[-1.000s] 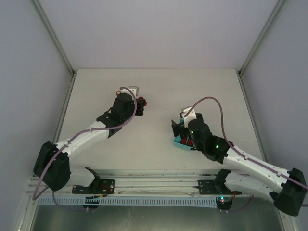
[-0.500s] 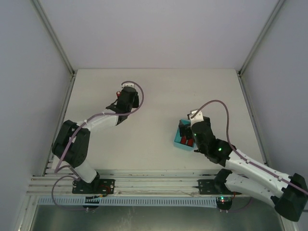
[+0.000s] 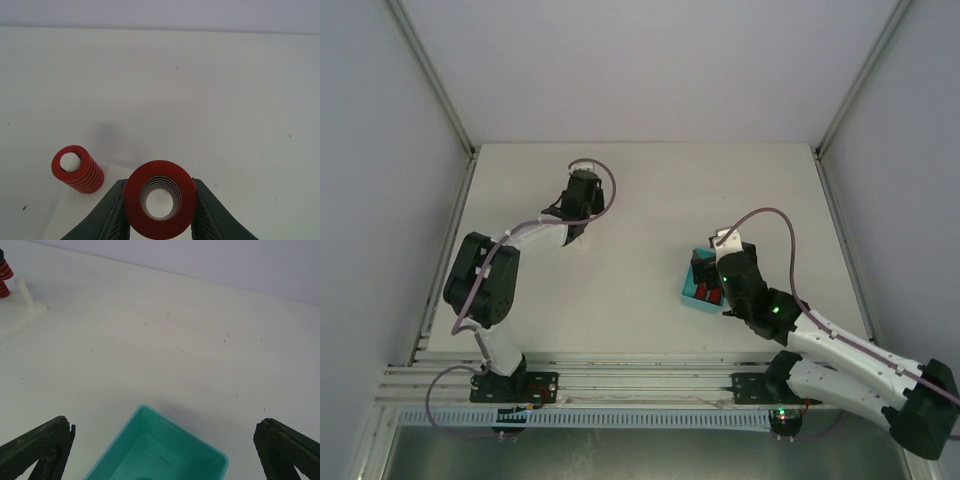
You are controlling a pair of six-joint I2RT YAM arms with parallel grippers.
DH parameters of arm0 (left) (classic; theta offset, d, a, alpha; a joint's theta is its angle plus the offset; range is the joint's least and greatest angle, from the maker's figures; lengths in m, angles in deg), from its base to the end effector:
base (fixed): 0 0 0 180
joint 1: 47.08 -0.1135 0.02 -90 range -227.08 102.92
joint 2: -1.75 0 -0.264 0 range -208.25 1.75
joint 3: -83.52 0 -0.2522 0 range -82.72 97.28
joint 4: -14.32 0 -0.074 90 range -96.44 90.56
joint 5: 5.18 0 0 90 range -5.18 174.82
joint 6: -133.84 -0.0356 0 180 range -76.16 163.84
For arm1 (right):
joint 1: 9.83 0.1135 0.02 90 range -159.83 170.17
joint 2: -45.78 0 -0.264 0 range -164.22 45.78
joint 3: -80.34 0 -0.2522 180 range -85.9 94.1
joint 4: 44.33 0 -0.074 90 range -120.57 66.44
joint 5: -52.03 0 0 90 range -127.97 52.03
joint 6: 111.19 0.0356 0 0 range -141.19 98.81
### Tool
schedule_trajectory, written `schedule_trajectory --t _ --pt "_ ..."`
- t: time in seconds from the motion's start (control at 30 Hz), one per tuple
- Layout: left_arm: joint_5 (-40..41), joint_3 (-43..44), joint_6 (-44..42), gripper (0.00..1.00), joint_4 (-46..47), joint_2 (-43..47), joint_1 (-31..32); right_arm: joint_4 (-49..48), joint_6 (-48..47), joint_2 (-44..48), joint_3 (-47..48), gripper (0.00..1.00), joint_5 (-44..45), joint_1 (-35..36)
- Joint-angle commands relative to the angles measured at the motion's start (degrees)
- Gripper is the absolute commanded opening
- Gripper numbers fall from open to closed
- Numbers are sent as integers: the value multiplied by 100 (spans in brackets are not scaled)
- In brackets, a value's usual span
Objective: Install the large spring
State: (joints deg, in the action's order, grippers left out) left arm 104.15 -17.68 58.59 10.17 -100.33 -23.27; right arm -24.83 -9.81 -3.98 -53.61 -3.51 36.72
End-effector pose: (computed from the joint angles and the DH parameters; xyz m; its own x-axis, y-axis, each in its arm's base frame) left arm 0.3729 -0.1517 0.2224 -0.4361 -0.0702 -0.8971 0.0012 0.9969 -0.0785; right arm 0.1495 0.1285 0.2580 -0.3132 -0.0941 -0.9450 -0.1827 0.9825 -0.0373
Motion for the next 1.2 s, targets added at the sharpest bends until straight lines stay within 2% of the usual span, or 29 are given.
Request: schedule_trajectory --t 0.0,0.3,0.97,1.07,1.17 --pt "-186 366 -1 0 130 -119 -95 -117 32 -49 -29 99 35 -38" --pt "-540 449 79 0 133 -349 -121 -152 24 -178 -13 99 -24 -65" --pt "-433 660 79 0 61 -900 -239 -121 49 -201 18 99 -152 -93" --pt "-468 668 90 7 59 -923 -241 -143 49 -201 6 99 -148 -100" --pt "-474 668 104 19 68 -964 -246 -127 49 -423 29 99 -117 -111"
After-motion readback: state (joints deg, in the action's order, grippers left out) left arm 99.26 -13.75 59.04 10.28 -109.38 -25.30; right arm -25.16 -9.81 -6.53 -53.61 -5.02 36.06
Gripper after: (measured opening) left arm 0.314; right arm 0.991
